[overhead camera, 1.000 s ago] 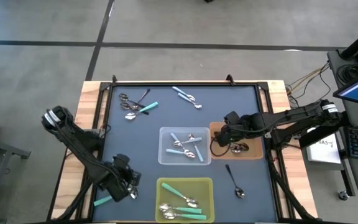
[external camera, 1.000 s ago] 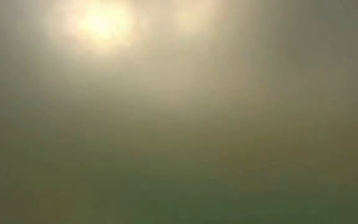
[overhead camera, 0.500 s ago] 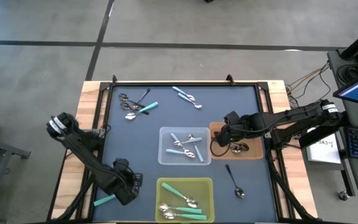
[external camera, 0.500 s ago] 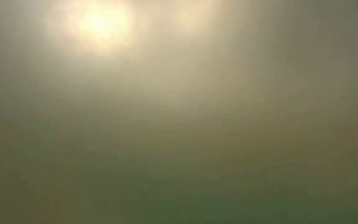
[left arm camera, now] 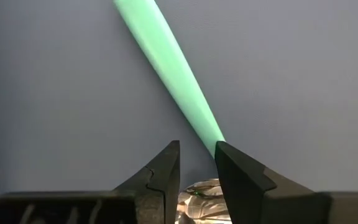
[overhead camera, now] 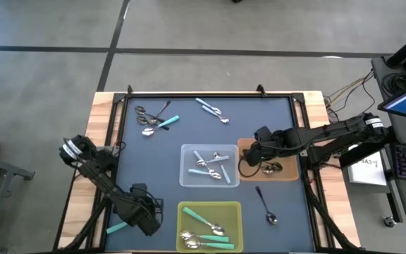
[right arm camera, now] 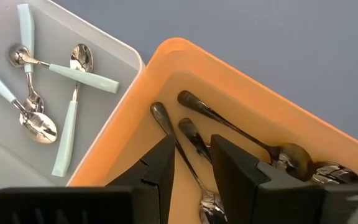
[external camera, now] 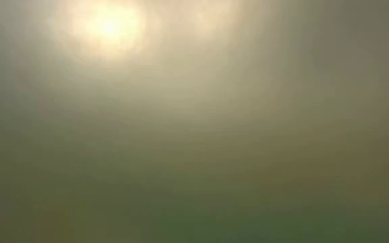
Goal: Sort silverware by color (type)
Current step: Put the light green spoon into the yellow bin, then put the black spoon into the orange bin
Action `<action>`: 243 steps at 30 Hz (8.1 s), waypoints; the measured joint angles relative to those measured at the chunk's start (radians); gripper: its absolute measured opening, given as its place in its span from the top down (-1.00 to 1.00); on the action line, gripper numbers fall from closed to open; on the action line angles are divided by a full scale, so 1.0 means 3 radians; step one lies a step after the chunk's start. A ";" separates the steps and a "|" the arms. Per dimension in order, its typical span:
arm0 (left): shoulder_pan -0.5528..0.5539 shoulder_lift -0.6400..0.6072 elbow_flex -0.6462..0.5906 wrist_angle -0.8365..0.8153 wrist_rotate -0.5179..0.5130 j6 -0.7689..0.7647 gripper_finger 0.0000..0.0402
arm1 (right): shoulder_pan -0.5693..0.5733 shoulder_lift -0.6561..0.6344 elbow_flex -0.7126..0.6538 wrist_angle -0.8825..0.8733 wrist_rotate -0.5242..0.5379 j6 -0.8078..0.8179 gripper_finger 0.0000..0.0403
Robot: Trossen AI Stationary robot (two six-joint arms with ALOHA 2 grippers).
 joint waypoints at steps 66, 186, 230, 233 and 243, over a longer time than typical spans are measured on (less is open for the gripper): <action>0.0144 -0.0383 0.0056 0.0111 -0.2930 0.2787 0.88 | 0.0001 -0.0001 0.0000 0.0160 -0.0001 0.0004 0.53; -0.0708 -0.0782 -0.1199 0.1572 0.0194 0.1847 0.79 | 0.0000 -0.0001 0.0000 0.0334 -0.0001 -0.0001 0.53; 0.0628 0.1131 0.2657 0.0216 -0.0735 0.4838 0.81 | -0.0001 -0.0001 0.0000 0.0334 -0.0001 -0.0003 0.53; 0.0676 0.1175 0.2758 0.0214 -0.0734 0.4889 0.67 | 0.0000 -0.0001 0.0000 0.0334 -0.0001 0.0002 0.53; 0.0757 0.1060 0.2821 -0.0216 -0.0970 0.5088 0.40 | -0.0001 -0.0001 0.0000 0.0335 -0.0001 -0.0002 0.53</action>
